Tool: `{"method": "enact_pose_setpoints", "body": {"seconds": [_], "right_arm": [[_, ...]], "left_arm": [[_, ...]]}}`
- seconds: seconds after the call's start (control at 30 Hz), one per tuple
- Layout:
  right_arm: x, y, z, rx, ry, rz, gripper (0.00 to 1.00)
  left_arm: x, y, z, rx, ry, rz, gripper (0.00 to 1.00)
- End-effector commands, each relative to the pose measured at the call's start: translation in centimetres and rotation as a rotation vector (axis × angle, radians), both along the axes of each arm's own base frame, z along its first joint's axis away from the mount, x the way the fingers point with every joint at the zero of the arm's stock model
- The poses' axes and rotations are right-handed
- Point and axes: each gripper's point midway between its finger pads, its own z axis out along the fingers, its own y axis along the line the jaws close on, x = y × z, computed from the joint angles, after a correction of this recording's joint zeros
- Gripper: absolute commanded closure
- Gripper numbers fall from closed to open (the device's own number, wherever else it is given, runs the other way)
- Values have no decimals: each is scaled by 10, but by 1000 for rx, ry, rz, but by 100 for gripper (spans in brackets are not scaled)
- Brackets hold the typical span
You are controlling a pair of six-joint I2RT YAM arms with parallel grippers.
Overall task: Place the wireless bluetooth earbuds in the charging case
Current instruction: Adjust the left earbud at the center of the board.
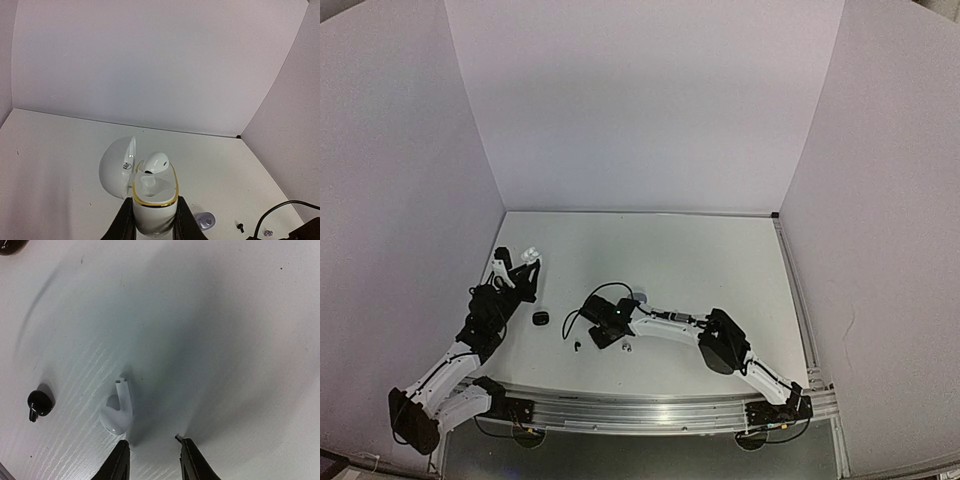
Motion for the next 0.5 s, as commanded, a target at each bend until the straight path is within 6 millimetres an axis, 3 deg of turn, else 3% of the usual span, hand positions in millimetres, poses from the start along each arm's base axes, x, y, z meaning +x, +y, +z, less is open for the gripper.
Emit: {"method": "enact_pose_setpoints", "body": {"seconds": [0.0, 0.2, 0.47], "right_arm": [[-2, 1, 17, 16, 16, -1, 61], [-2, 15, 19, 38, -4, 11, 52], [6, 26, 4, 43, -16, -1, 51]], "left_arm": [[0, -3, 15, -22, -43, -13, 100], [0, -4, 15, -26, -41, -15, 100], [1, -5, 17, -25, -45, -21, 100]]}}
